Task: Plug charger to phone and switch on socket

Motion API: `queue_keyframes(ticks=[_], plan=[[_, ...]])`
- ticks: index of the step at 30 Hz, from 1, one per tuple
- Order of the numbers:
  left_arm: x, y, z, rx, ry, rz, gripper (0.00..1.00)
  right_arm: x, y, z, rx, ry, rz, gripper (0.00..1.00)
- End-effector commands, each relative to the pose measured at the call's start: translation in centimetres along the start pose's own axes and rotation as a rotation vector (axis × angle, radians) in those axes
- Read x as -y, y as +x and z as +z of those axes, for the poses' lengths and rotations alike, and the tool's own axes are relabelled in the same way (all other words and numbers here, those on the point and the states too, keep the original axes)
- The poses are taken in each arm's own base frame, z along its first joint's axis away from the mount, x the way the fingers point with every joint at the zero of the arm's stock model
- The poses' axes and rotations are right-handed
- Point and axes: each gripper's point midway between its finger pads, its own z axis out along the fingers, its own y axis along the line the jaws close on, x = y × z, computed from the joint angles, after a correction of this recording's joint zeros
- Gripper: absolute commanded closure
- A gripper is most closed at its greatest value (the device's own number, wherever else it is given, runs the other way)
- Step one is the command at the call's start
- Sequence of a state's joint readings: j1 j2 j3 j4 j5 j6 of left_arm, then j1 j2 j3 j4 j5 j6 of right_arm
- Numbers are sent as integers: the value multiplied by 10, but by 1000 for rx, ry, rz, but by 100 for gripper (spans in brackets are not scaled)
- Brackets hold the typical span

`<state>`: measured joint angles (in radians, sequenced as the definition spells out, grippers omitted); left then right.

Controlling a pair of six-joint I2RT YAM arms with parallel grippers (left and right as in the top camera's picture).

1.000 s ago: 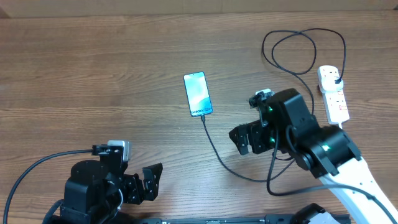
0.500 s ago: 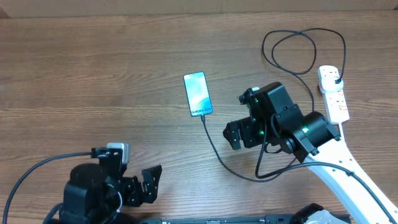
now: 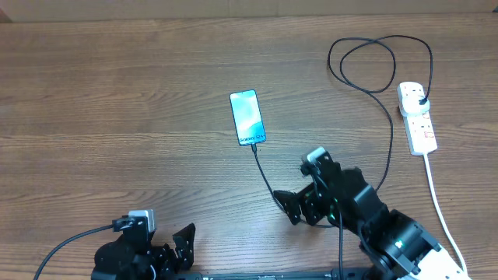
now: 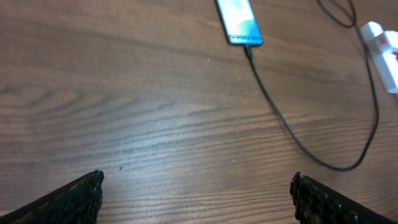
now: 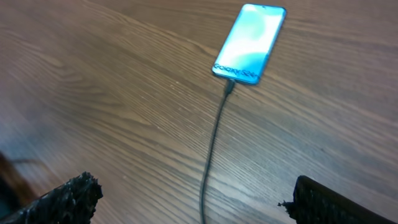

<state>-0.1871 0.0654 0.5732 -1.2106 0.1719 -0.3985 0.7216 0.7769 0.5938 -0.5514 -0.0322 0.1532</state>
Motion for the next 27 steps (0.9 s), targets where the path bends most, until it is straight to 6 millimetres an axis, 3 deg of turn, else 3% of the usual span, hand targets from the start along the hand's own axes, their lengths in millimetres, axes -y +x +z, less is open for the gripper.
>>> queue_keyframes(ticks=[1, 11, 27], plan=[[1, 9, 7, -18, 25, -44, 0, 4, 3, -2, 44, 12, 19, 0], [1, 12, 9, -31, 34, -46, 1, 5, 6, 10, 21, 14, 20, 0], [1, 12, 9, -31, 33, -46, 1, 16, 35, 36, -126, 69, 24, 0]])
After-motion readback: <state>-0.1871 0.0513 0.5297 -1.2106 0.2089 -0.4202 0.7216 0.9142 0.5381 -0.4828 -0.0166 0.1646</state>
